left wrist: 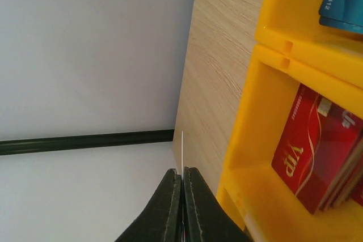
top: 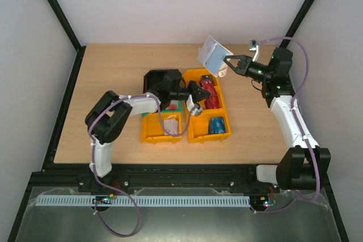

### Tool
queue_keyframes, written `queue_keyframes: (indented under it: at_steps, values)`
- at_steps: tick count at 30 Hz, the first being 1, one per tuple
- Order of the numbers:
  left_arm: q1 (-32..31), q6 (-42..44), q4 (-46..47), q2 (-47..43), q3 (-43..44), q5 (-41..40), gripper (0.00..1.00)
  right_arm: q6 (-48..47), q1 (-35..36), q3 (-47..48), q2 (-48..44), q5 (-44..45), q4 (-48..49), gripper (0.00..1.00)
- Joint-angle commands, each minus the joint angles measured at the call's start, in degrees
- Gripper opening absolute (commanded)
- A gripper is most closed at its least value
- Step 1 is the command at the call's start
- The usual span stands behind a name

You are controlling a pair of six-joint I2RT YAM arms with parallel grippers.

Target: Take the credit cards out of the card holder

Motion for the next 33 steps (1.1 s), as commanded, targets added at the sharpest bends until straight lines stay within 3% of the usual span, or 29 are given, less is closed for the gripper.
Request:
queue_keyframes:
  at_steps: [1, 18, 33]
  values:
    - [-1.82, -3.69, 2.44, 3.84, 4.9, 3.73, 0.02, -1.62, -0.66, 1.49, -0.13, -1.74, 0.52, 0.02]
    - [-2.56, 1.71, -10.65, 10.91, 9.75, 4.84, 0.02, -0.92, -0.93, 2.09, 2.04, -2.92, 1.57, 0.02]
    - [-1.72, 2.73, -12.84, 14.87, 15.13, 3.89, 0.02, -2.12, -1.29, 2.64, 1.02, -3.61, 0.57, 0.02]
